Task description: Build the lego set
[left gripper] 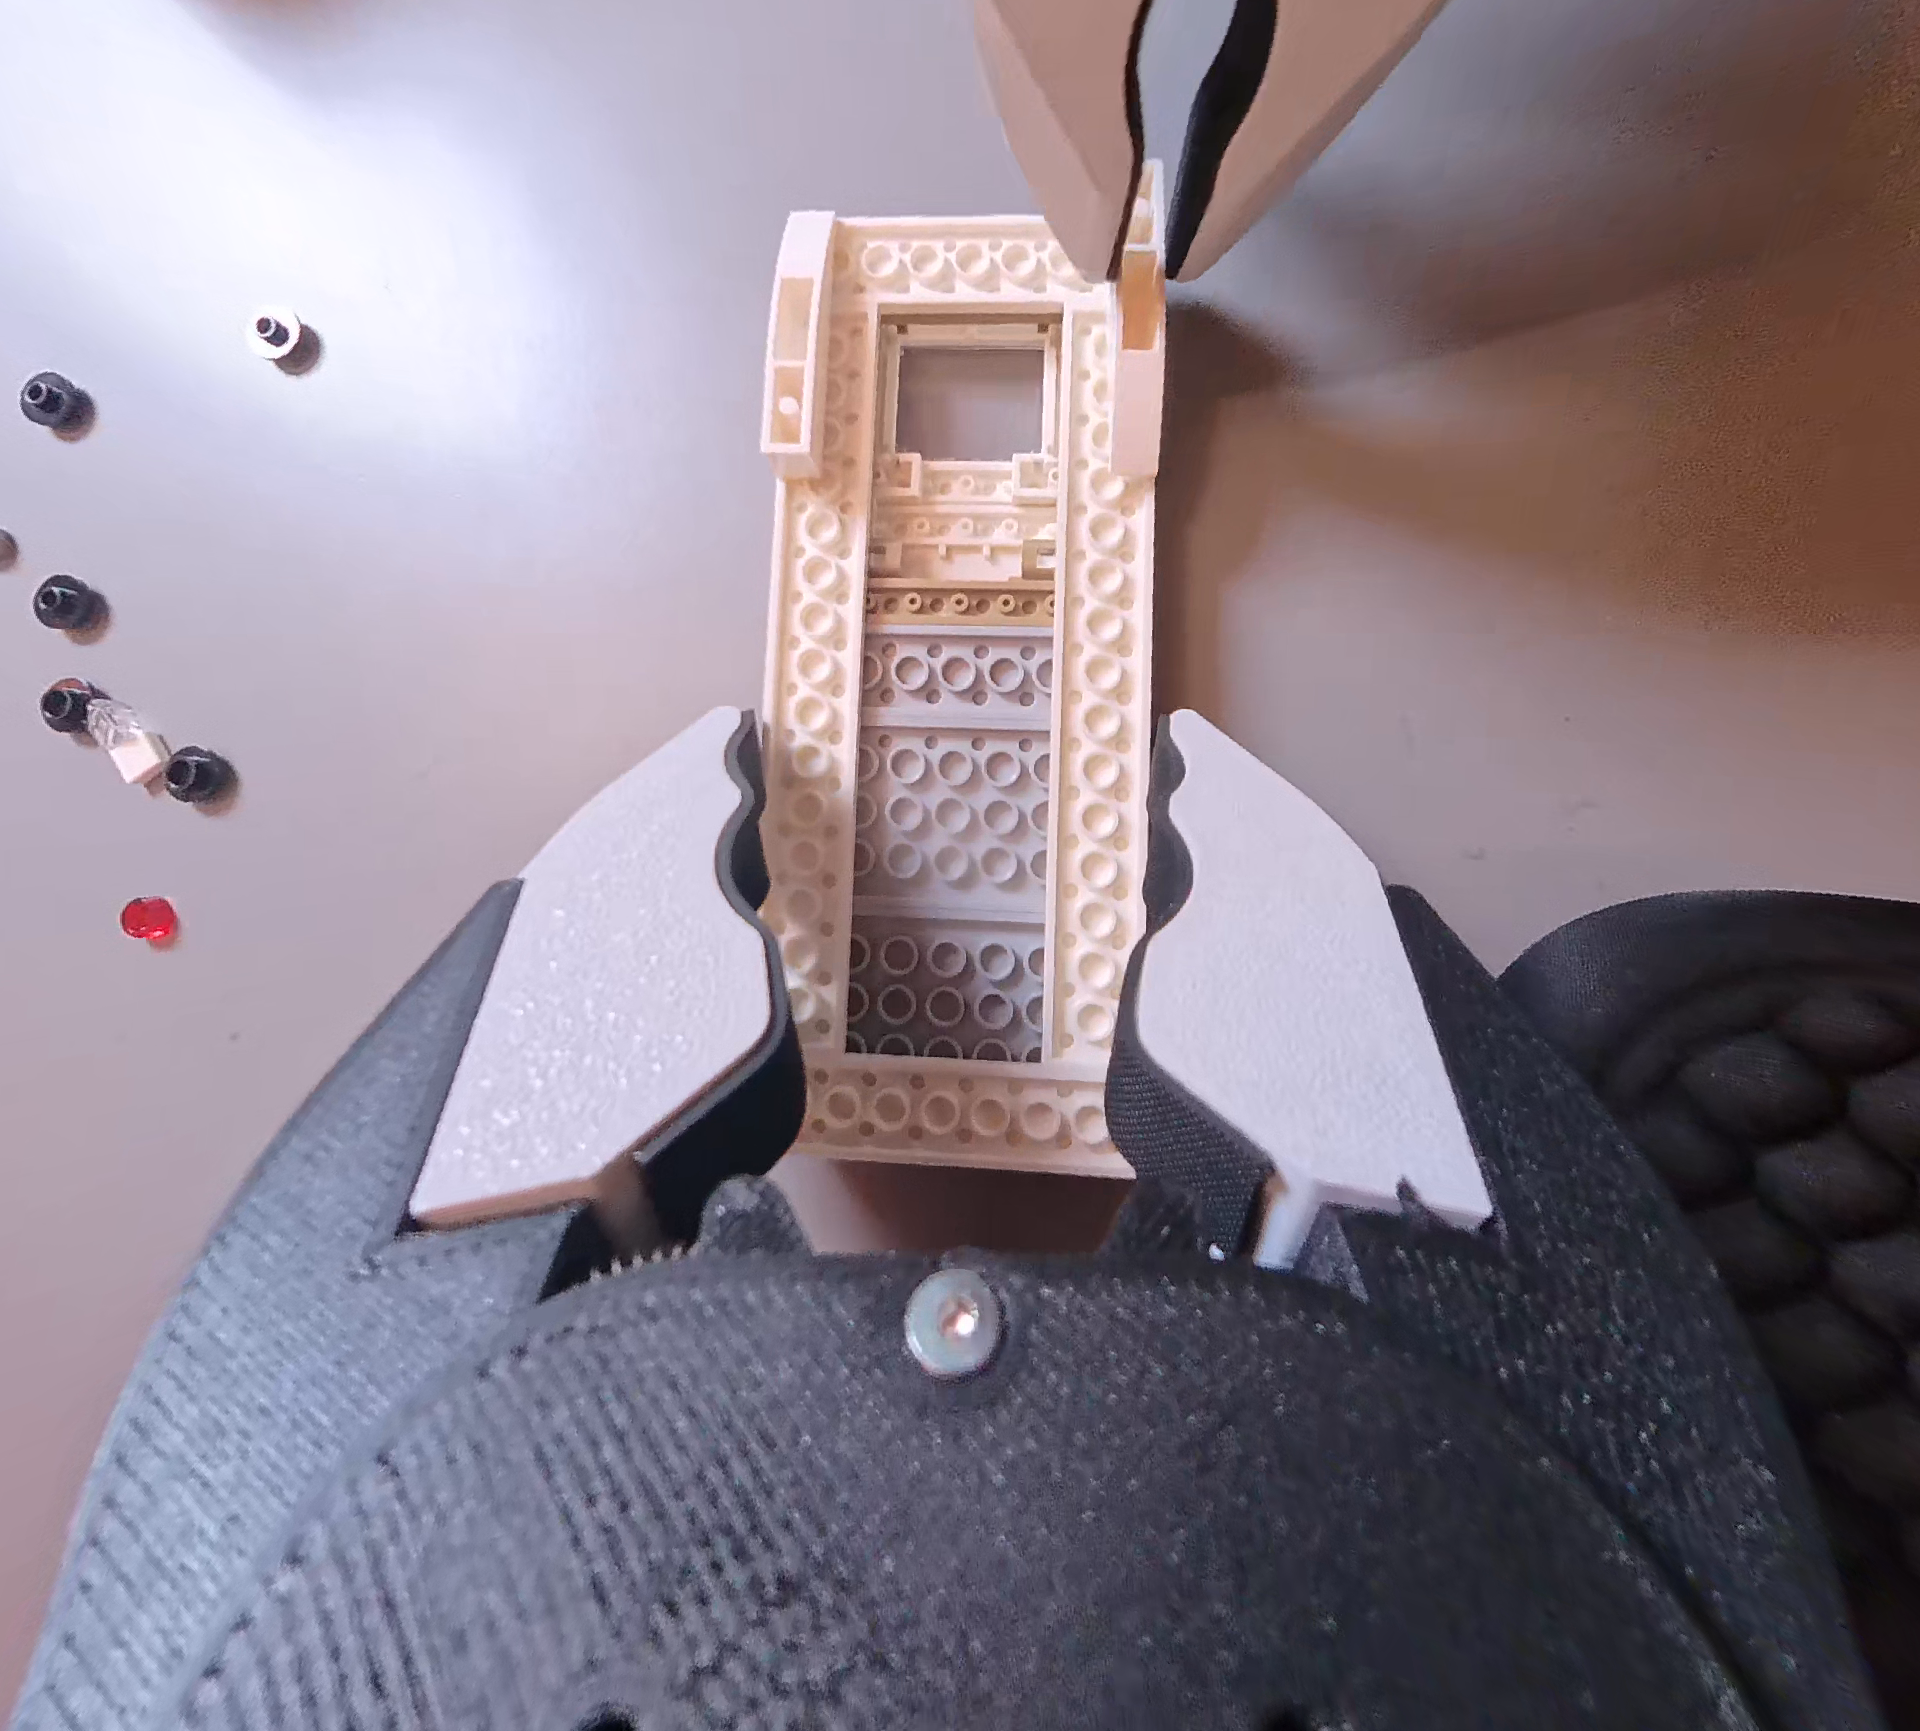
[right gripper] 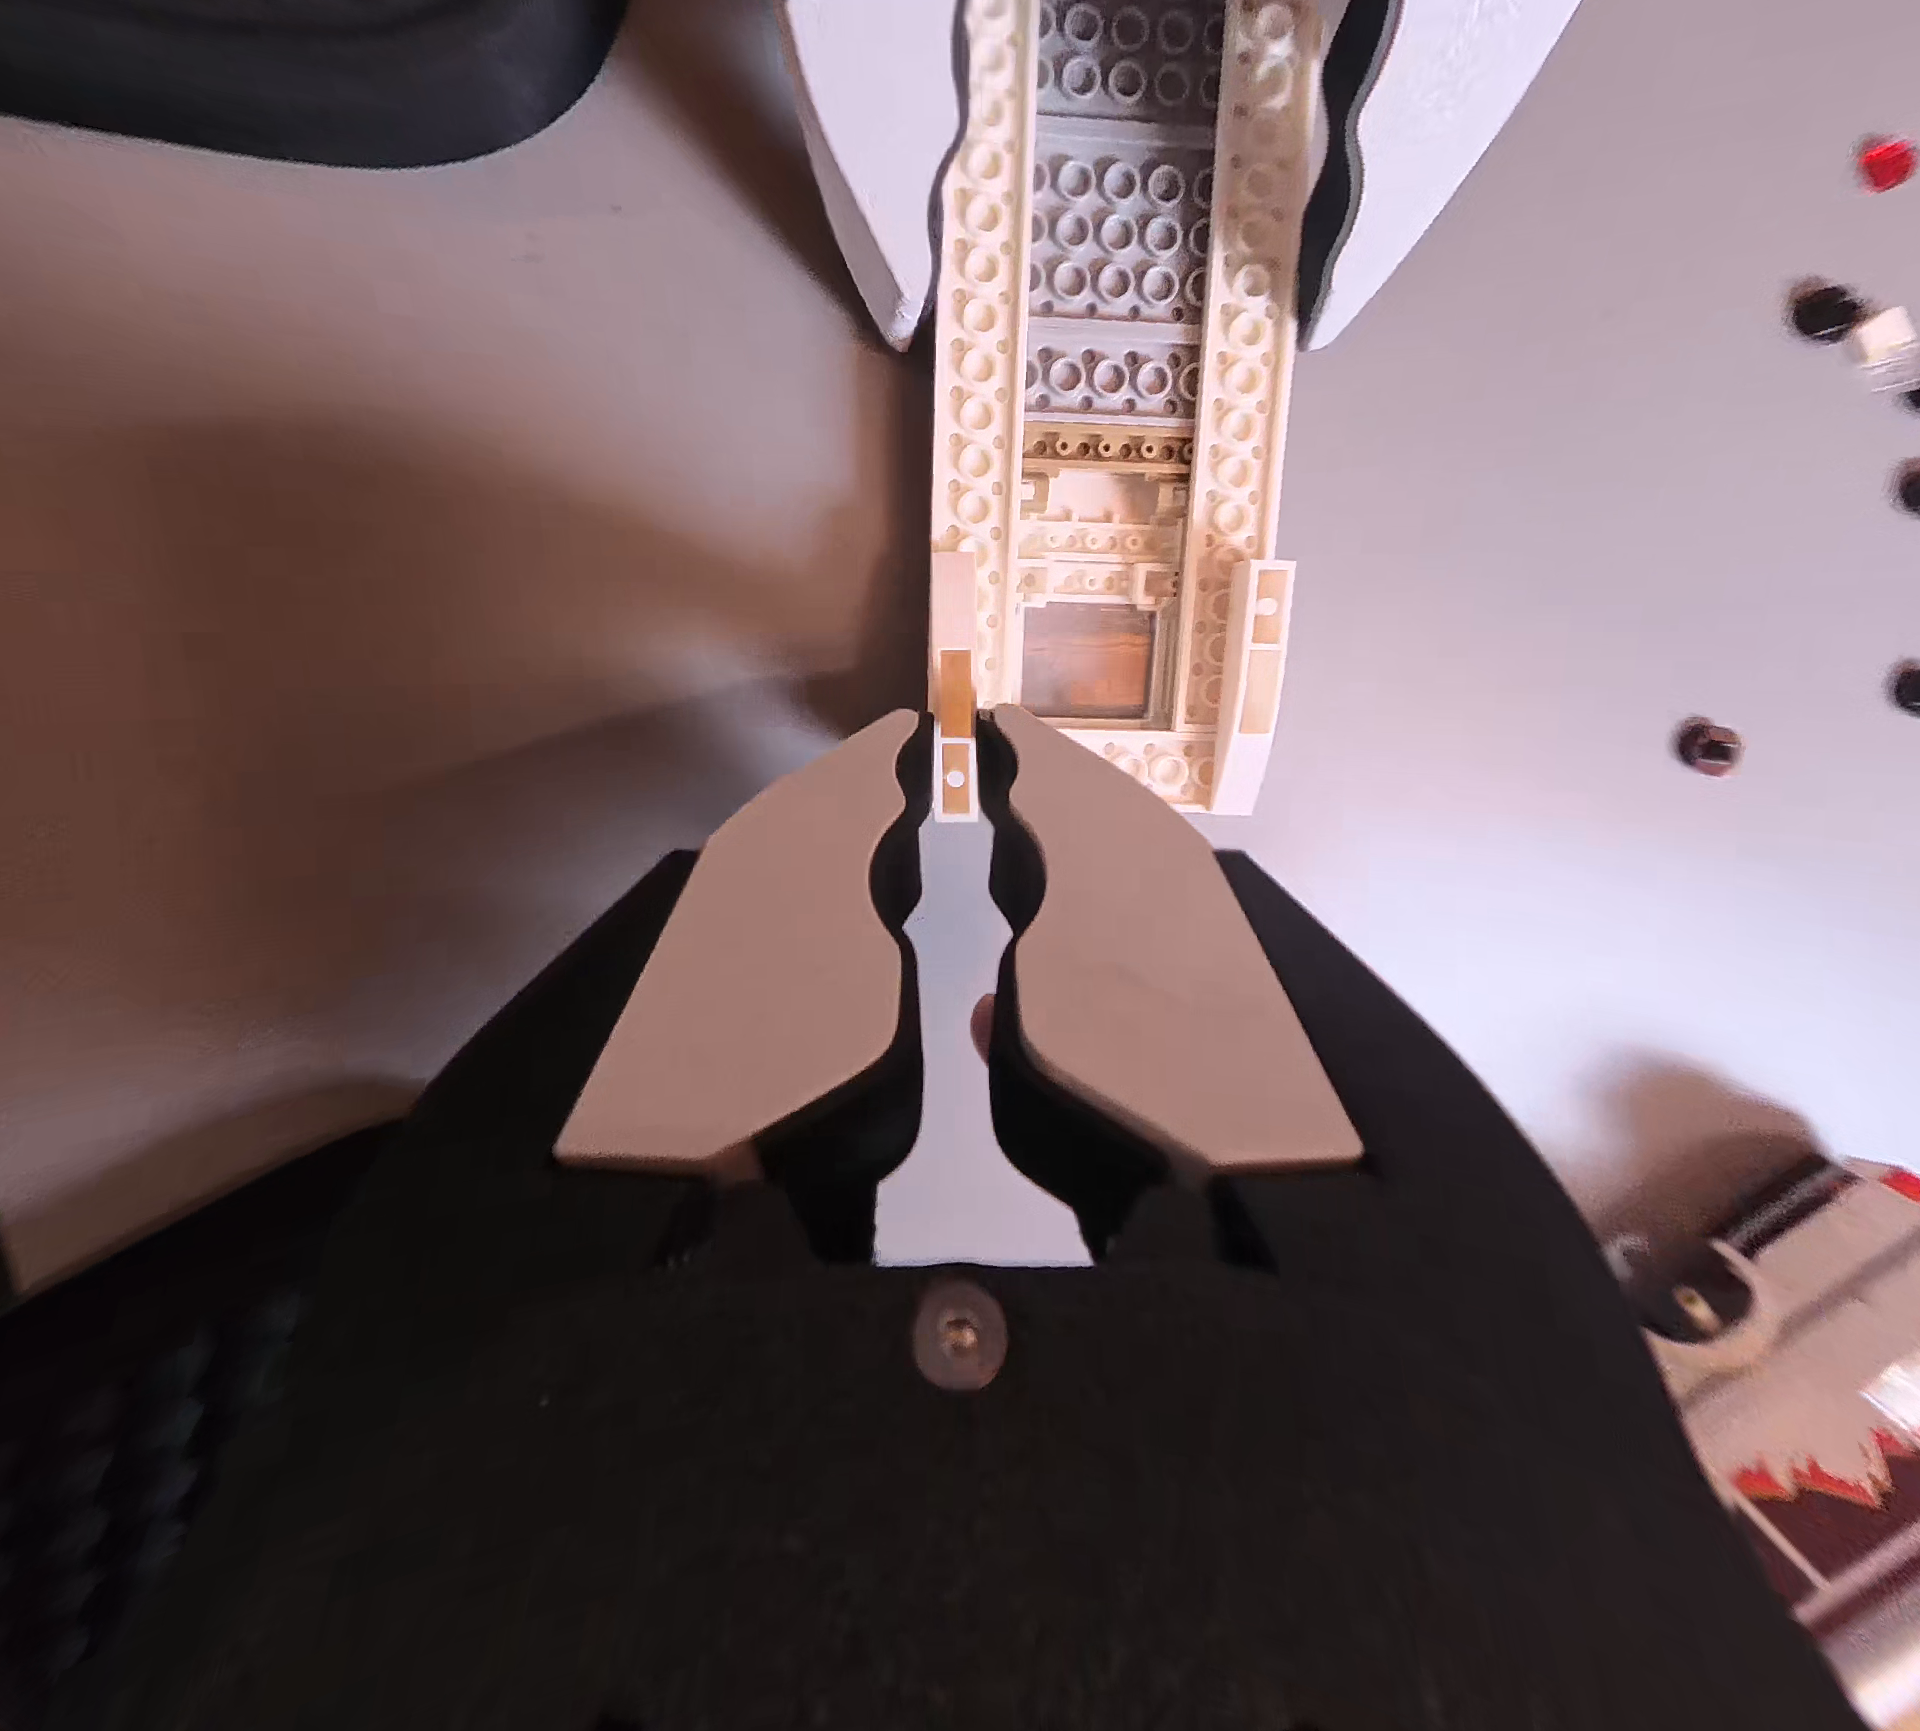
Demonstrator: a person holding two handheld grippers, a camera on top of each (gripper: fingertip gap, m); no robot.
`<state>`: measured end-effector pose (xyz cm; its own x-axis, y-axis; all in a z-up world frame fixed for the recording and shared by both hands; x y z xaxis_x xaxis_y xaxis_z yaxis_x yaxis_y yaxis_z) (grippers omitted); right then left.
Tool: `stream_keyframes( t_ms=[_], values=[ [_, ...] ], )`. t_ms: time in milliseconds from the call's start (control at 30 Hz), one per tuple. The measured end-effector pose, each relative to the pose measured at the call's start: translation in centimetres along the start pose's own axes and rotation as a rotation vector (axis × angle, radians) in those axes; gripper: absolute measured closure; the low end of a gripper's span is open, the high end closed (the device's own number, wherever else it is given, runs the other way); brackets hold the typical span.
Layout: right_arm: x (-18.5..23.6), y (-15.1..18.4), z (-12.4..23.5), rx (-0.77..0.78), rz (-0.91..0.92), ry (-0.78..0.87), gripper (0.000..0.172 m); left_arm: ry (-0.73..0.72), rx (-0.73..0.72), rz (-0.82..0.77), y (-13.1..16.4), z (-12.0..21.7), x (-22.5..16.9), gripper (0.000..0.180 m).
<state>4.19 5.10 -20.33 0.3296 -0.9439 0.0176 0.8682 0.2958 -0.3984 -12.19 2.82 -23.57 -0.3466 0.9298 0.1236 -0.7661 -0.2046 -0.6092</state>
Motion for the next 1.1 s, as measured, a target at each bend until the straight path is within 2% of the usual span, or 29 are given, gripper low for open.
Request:
stream_keyframes(
  t_ms=[133, 467, 767, 900, 1100],
  values=[
    [-1.1, -0.2, -0.2, 0.033, -0.068, -0.114, 0.165, -0.017, -0.006, -0.014, 0.0, 0.1, -0.1, 0.109],
    [-0.2, -1.0, -0.6, 0.136, -0.067, -0.056, 0.164, -0.017, 0.0, 0.009, 0.0, 0.0, -0.1, 0.109],
    [-1.3, -0.5, -0.5, 0.065, -0.107, -0.161, 0.164, -0.012, -0.012, 0.01, 0.2, 0.0, -0.1, 0.109],
    [-0.8, -0.5, -0.3, 0.055, 0.005, -0.1, 0.163, -0.004, -0.012, 0.021, 0.2, 0.0, -0.1, 0.109],
    [1.2, -0.5, -0.3, 0.063, 0.222, 0.134, 0.16, -0.003, -0.01, 0.029, 0.2, 0.0, -0.1, 0.109]
  ],
)
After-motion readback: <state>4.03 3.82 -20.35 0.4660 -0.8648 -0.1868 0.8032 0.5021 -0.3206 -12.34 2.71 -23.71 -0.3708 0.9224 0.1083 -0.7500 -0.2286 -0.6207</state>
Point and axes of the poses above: each gripper's, where its closed fingertips meet, z back along the fingers, y out of its underside, x = y × z across the jaws, the point moved 10 cm from there along z, back along the fingers, and after that the axes turned 4 degrees about -y, right-handed, at the moved point
